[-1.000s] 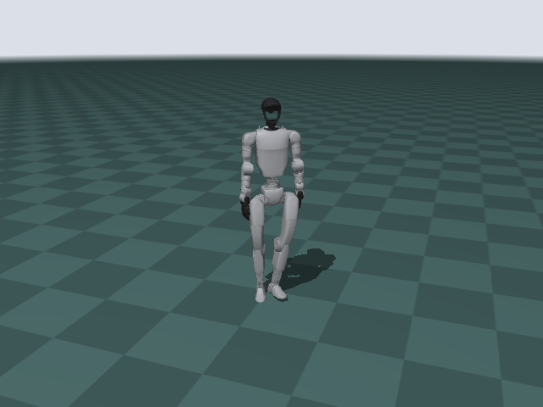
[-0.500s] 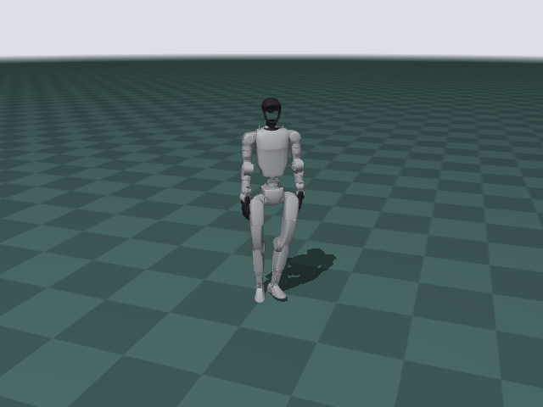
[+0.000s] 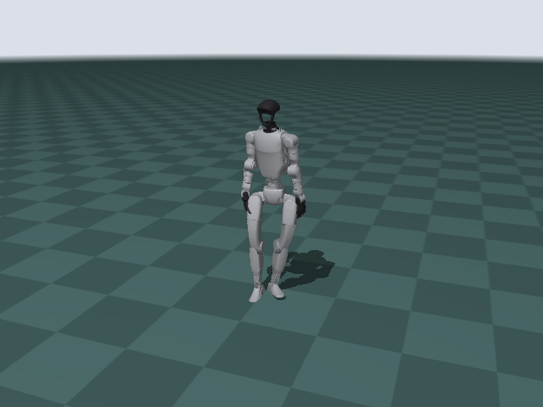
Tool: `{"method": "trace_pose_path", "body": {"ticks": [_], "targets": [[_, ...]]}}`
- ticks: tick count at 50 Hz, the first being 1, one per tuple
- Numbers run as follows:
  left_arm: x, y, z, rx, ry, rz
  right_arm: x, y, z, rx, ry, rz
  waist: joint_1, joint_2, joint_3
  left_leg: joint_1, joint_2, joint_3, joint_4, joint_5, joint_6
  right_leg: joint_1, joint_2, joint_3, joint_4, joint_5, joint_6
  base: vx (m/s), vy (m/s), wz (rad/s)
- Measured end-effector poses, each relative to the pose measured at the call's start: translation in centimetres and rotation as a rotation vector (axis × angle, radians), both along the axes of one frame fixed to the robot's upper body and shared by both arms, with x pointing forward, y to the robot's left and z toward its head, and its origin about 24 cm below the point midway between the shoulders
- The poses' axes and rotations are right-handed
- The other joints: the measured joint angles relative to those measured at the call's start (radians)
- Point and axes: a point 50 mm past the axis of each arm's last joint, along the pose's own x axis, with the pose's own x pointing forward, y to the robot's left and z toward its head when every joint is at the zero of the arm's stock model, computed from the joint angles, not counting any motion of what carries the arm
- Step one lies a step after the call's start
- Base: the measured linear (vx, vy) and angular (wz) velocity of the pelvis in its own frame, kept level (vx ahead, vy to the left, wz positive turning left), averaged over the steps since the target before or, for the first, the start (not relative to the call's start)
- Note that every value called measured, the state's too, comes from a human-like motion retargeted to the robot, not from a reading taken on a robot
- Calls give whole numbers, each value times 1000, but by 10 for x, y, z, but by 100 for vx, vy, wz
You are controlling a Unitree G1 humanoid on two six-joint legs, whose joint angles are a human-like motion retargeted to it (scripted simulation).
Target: In place motions
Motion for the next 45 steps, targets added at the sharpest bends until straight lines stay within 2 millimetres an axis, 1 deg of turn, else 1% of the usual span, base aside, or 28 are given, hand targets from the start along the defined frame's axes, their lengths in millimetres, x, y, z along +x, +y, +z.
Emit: {"method": "trace_pose_path", "body": {"ticks": [3, 5, 6, 8, 10, 12, 13, 15, 17, 20, 22, 24, 25, 28, 30, 33, 35, 36, 37, 38, 39, 40, 42, 43, 45], "targets": [[-3, 0, 0, -11, 16, -17, 14, 5, 4, -5, -37, 47, -63, 42, 30, -5, 55, 146, -2, -37, -33, -6, -56, -266, 12, -59, -25, 6, 8, -346], [-1, 1, 0, -8, 15, -37, 18, 2, 5, -18, -42, 43, -66, 64, 36, -11, 87, 244, -2, -55, -56, 10, -97, -468, 32, -107, -43, 12, 10, -339], [1, 2, 0, -2, 9, -53, 17, -2, 5, -28, -36, 21, -57, 75, 35, -14, 101, 287, -2, -65, -69, 30, -117, -595, 41, -133, -55, 12, 13, -331], [5, 6, 0, 9, -3, -82, 13, -10, 3, -52, -22, -35, -32, 92, 29, -16, 124, 354, -2, -81, -91, 71, -147, -802, 55, -170, -72, 23, 6, -290], [9, 10, 0, 30, -23, -107, 2, -23, 1, -91, 15, -134, 9, 108, 9, -13, 144, 426, -6, -96, -120, 131, -172, -1030, 63, -183, -94, 37, 2, -274], [13, 12, -1, 47, -40, -110, -12, -35, -2, -130, 59, -232, 37, 103, -15, -9, 144, 469, 1, -103, -143, 152, -189, -1071, 53, -150, -84, 33, 3, -196], [15, 13, -1, 54, -48, -106, -19, -40, -3, -145, 82, -275, 44, 92, -26, -7, 137, 486, 9, -106, -153, 150, -203, -1041, 47, -128, -55, 32, -1, -126], [21, 13, -1, 68, -65, -75, -38, -48, -5, -171, 147, -385, 35, 65, -49, -3, 131, 506, 45, -101, -173, 141, -230, -1043, 21, 12, -30, 40, -7, -95], [27, 12, -1, 76, -80, -41, -53, -51, -6, -180, 194, -466, 55, 44, -61, 0, 151, 532, 93, -86, -183, 124, -227, -1007, 2, -26, -58, 45, -9, -96], [36, 7, -2, 72, -112, -6, -70, -54, -7, -183, 255, -553, 76, 12, -59, 9, 184, 500, 169, -29, -177, 109, -241, -947, 10, -27, -80, 41, -6, -92], [39, 2, -2, 63, -125, 22, -72, -52, -7, -180, 266, -545, 86, -8, -67, 31, 196, 522, 203, 12, -179, 86, -258, -888, 36, -39, -83, 37, -5, -130], [38, -3, -3, 50, -124, 33, -72, -50, -8, -177, 259, -508, 103, -25, -79, 52, 190, 513, 215, 43, -180, 60, -263, -821, 53, -50, -92, 51, -6, -172], [37, -6, -3, 43, -123, 34, -71, -49, -8, -174, 252, -483, 116, -32, -86, 66, 185, 514, 216, 59, -180, 45, -260, -780, 61, -56, -98, 50, -3, -178], [32, -10, -3, 39, -112, 0, -62, -47, -8, -165, 223, -400, 110, -25, -92, 102, 179, 498, 210, 98, -177, 15, -243, -695, 78, -65, -106, 49, -1, -168], [27, -12, -3, 39, -98, -31, -50, -42, -7, -156, 189, -322, 96, -17, -102, 135, 174, 501, 217, 135, -156, -6, -218, -613, 82, -72, -103, 52, 3, -222], [19, -16, -3, 25, -75, -42, -40, -33, -7, -132, 154, -261, 64, -14, -120, 161, 183, 480, 272, 206, -95, -24, -209, -525, 88, -76, -95, 56, -2, -178], [17, -17, -3, 23, -74, -32, -34, -25, -7, -107, 136, -244, 38, -30, -132, 156, 204, 425, 381, 258, 0, -34, -221, -453, 96, -80, -94, 64, -8, -182], [18, -15, -3, 33, -82, -20, -34, -20, -7, -90, 135, -245, 45, -44, -126, 135, 238, 341, 504, 286, 72, -22, -207, -394, 97, -86, -98, 71, -15, -271], [20, -13, -3, 44, -90, -9, -34, -16, -8, -74, 134, -247, 60, -52, -115, 116, 285, 248, 630, 307, 119, -3, -174, -339, 98, -97, -108, 84, -35, -346], [22, -7, -3, 59, -96, 3, -34, -14, -8, -62, 137, -250, 92, -45, -91, 100, 359, 136, 762, 318, 119, 31, -102, -292, 100, -119, -129, 80, -40, -340], [25, -5, -3, 64, -101, 10, -34, -13, -8, -55, 141, -254, 115, -38, -78, 73, 378, 40, 839, 345, 119, 49, -58, -261, 90, -119, -145, 66, -34, -308], [29, -4, -3, 64, -106, 15, -35, -13, -8, -51, 144, -259, 133, -31, -70, 41, 371, -47, 888, 380, 119, 59, -26, -236, 74, -108, -158, 33, -1, -242], [35, -6, -3, 49, -108, 24, -36, -17, -8, -66, 152, -252, 156, -42, -71, -35, 258, -154, 917, 390, 119, 51, -35, -175, 46, -66, -158, 12, 28, -212], [39, -7, -3, 42, -116, 30, -36, -19, -8, -81, 153, -244, 168, -53, -66, -57, 208, -170, 915, 385, 119, 51, -41, -139, 35, -49, -157, 15, 33, -212], [50, -5, -2, 43, -150, 44, -33, -25, -7, -112, 145, -228, 174, -66, -49, -89, 169, -171, 897, 342, 119, 53, -41, -81, 26, -31, -162, 18, 25, -193]]}}
